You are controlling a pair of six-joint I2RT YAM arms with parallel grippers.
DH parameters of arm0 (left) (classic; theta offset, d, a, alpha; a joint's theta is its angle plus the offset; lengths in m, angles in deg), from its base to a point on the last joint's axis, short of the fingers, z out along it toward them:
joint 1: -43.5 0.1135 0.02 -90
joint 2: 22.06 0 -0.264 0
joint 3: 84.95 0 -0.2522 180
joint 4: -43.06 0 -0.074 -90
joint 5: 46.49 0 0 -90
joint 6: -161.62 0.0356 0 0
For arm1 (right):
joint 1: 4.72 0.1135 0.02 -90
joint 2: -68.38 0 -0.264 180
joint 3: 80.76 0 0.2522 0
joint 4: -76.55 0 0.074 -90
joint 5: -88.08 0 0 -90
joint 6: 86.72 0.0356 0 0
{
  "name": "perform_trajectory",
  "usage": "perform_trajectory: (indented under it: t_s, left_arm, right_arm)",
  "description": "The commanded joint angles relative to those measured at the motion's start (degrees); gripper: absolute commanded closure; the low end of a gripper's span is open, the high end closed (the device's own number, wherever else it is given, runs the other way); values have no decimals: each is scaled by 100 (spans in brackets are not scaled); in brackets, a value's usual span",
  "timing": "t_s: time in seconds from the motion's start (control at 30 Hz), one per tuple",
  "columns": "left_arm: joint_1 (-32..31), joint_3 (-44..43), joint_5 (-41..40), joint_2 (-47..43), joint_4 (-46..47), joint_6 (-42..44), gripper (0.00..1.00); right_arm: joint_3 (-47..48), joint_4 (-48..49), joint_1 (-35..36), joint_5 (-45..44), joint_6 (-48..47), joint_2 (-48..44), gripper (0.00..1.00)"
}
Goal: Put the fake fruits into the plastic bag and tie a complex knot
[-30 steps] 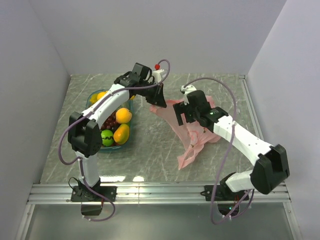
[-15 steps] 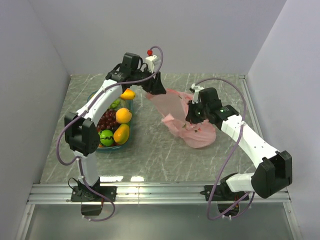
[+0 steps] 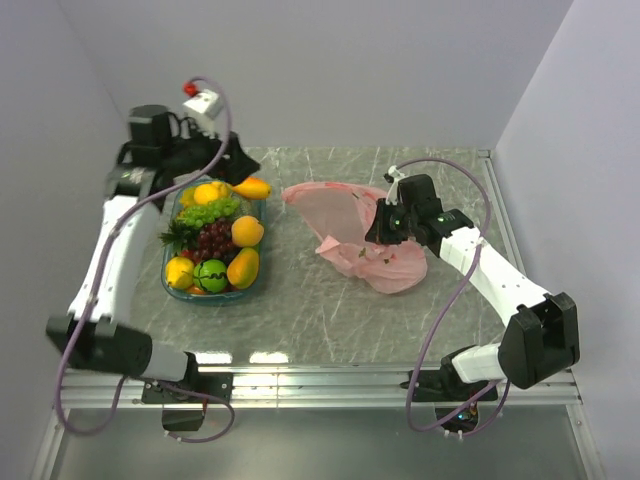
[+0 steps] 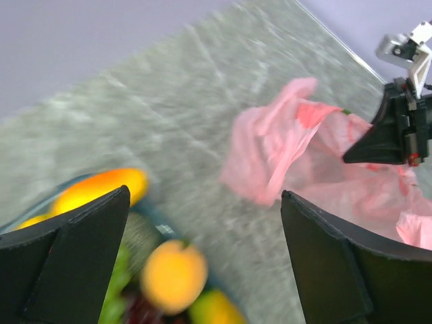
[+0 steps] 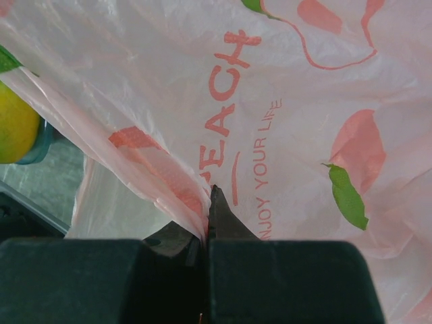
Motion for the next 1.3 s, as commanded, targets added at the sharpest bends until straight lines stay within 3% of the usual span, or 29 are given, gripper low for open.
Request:
perform_trajectory:
  t_s: [0.0, 0.13, 0.23, 0.67, 0.9, 1.0, 1.27]
  left_arm:
    - [318, 126, -350, -589, -896, 883, 1]
    - [724, 433, -1034, -686, -1645, 1682, 18]
    - [803, 592, -1571, -529, -1882, 1929, 24]
    - [803, 592, -2767, 447, -1935, 2396, 23]
    - [803, 662, -2627, 632, -2138, 2467, 35]
    - [803, 627, -2548, 746, -2260, 2458, 45]
    - [812, 258, -2363, 747, -2454, 2317, 90]
  right_arm:
    - [-8, 349, -38, 69, 57, -144, 100]
    - [1, 323, -20, 130, -22, -153, 100]
    - [1, 331, -29, 166, -39, -162, 100]
    - [62, 261, -29, 192, -74, -180, 100]
    - [106, 208, -29, 183, -127, -153, 100]
    - [133, 191, -29, 157, -145, -127, 100]
    - [221, 164, -29, 157, -136, -118, 100]
